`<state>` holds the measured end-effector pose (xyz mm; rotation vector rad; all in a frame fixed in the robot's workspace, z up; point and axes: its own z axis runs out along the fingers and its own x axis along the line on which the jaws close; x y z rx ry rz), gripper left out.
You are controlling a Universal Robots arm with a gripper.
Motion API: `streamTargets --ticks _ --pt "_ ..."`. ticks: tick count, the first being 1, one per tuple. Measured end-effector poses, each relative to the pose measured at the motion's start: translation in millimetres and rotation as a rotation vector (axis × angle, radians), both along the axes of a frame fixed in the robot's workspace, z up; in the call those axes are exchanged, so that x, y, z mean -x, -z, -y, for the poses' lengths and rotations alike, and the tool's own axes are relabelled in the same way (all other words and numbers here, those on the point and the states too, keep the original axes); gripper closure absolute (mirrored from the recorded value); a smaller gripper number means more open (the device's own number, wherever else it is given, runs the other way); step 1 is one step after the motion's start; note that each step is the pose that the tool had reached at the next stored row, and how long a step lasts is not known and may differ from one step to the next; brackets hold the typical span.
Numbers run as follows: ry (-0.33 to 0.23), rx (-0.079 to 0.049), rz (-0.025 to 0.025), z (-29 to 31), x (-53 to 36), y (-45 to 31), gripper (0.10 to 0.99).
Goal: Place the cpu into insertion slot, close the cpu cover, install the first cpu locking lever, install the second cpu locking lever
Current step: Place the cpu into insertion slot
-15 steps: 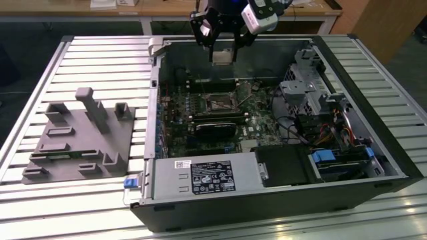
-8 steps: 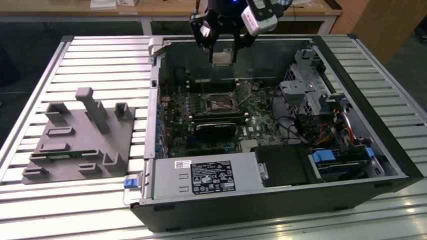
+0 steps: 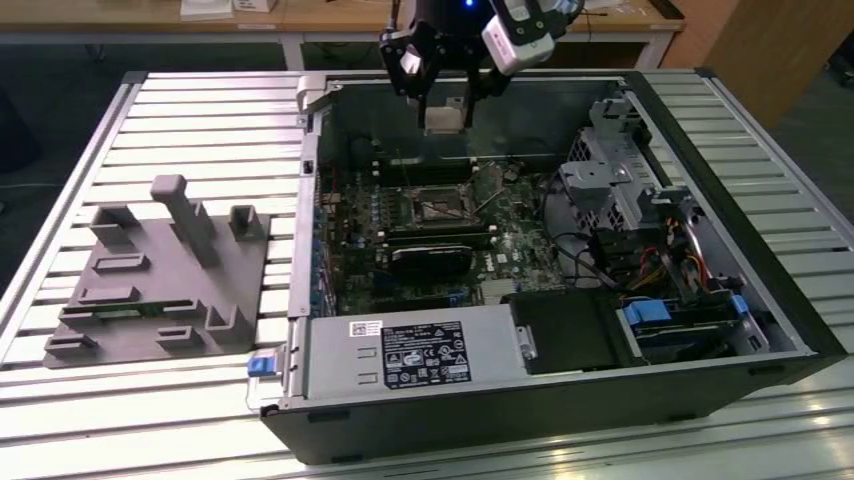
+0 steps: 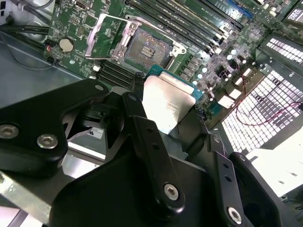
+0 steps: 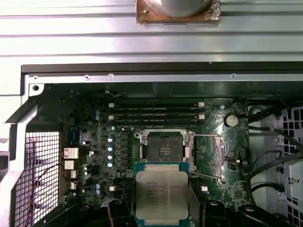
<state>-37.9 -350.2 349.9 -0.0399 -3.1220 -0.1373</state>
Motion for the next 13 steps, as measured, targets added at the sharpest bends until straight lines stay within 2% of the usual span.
streamTargets --ticks 13 --pt "0.0 0.001 0.0002 0.0 0.0 3.4 0.549"
